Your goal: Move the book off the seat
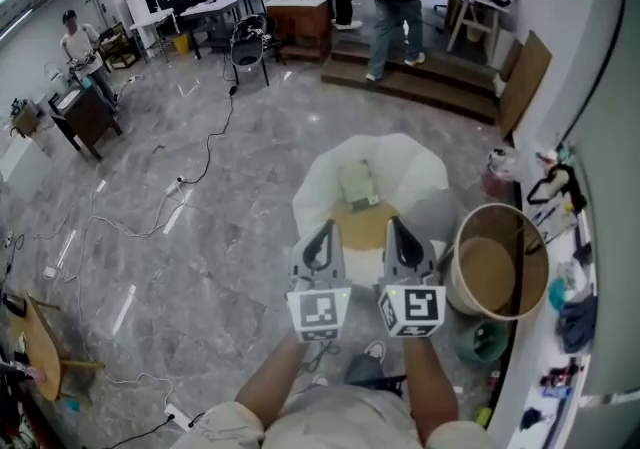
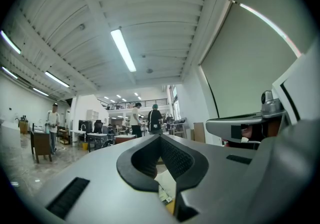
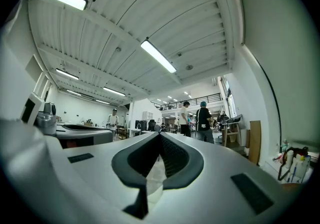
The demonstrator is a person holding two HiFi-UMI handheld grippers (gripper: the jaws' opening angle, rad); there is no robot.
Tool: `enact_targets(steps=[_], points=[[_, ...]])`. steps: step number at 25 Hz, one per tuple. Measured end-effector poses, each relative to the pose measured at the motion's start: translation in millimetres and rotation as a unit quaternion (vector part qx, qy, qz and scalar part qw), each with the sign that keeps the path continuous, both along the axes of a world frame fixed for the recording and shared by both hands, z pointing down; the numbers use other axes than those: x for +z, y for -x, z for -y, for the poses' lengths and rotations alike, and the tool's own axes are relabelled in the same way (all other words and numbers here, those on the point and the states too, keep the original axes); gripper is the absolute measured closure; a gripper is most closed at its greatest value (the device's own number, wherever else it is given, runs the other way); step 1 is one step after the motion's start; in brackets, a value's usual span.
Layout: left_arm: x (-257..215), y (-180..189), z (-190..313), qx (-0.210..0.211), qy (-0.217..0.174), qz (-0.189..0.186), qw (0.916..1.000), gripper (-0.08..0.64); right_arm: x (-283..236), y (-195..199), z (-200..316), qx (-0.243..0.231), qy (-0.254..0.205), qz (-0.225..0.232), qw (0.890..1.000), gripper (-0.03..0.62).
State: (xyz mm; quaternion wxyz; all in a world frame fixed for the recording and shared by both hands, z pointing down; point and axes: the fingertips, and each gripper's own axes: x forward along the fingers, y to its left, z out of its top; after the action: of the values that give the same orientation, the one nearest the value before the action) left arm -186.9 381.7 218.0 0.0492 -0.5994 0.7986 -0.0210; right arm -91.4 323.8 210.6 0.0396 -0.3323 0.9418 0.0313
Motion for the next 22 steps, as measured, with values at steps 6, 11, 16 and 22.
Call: enact_targets(steps=[6,11,16,22], points=[[5,-1,76,-0.021,0.007,-0.004,0.9997,0.558,3,-4,79,-0.016,0.002,0.002,1.0,0.589],[8,-18,132,-0.032,0.014,-0.006,0.9994,0.558,6,-25,138,-0.017,0.008,0.001,1.0,0.589],[13,-25,167,-0.037,0.021,-0.009,0.9991,0.558,17,-31,173,-0.024,0.018,-0.003,1.0,0.589],[26,-15,205,-0.04,0.032,-0.013,0.9986,0.557,32,-23,213,-0.024,0.03,-0.011,0.999,0.589]])
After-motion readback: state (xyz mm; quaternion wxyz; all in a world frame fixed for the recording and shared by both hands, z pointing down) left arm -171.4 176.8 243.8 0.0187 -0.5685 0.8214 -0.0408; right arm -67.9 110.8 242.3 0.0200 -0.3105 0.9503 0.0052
